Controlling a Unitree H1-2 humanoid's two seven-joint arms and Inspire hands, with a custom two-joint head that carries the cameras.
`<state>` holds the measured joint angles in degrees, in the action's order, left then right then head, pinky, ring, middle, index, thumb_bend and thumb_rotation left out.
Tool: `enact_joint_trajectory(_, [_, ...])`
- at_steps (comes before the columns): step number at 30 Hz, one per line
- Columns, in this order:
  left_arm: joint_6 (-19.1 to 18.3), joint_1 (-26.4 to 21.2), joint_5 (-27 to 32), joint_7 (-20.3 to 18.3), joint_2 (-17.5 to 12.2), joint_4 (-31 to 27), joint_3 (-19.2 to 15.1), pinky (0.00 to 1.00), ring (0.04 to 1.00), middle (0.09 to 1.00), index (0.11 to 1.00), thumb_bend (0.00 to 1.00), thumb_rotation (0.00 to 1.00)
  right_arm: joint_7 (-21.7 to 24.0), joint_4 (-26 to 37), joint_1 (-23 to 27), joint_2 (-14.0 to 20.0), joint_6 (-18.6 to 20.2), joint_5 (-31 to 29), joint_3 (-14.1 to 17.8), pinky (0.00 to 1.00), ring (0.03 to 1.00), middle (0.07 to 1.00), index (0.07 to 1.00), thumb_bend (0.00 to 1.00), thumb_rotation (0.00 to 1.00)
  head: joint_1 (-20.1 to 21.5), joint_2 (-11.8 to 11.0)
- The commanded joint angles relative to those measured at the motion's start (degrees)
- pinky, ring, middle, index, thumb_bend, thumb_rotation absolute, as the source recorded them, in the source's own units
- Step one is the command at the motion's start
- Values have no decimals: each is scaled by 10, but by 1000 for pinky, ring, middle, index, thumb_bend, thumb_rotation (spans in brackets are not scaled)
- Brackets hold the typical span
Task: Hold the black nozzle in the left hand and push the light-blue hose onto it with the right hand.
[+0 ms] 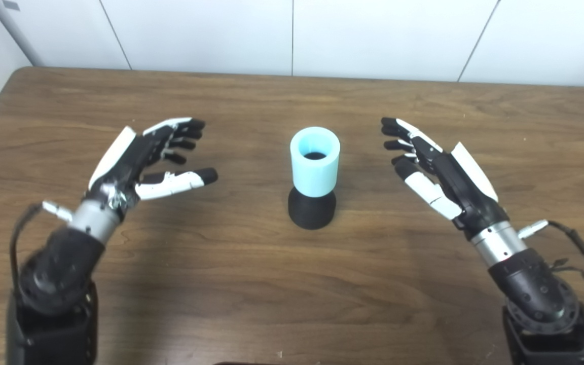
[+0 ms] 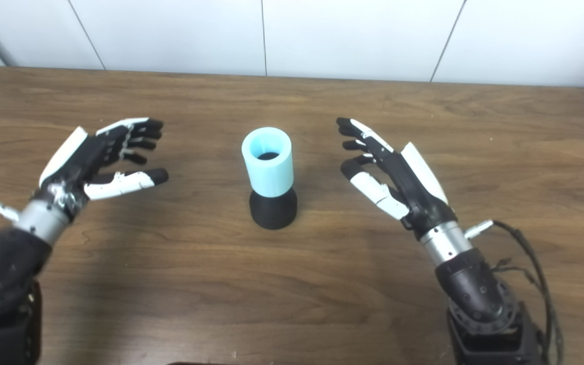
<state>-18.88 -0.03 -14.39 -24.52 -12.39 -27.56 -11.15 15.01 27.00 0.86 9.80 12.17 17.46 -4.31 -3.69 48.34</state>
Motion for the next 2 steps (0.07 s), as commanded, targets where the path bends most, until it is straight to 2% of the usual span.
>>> enact_joint_trajectory(1, [33, 10, 25, 60, 31, -4, -15, 686, 751, 781, 799, 798, 587, -29, -4, -1, -16, -4, -20, 15, 703, 853, 907, 889, 481, 1000, 0, 1])
enact_joint_trajectory(2, [34, 18, 30, 75, 43, -3, -17, 688, 754, 783, 799, 780, 586, -35, -7, -5, -22, -5, -23, 17, 706, 860, 910, 892, 480, 1000, 0, 1])
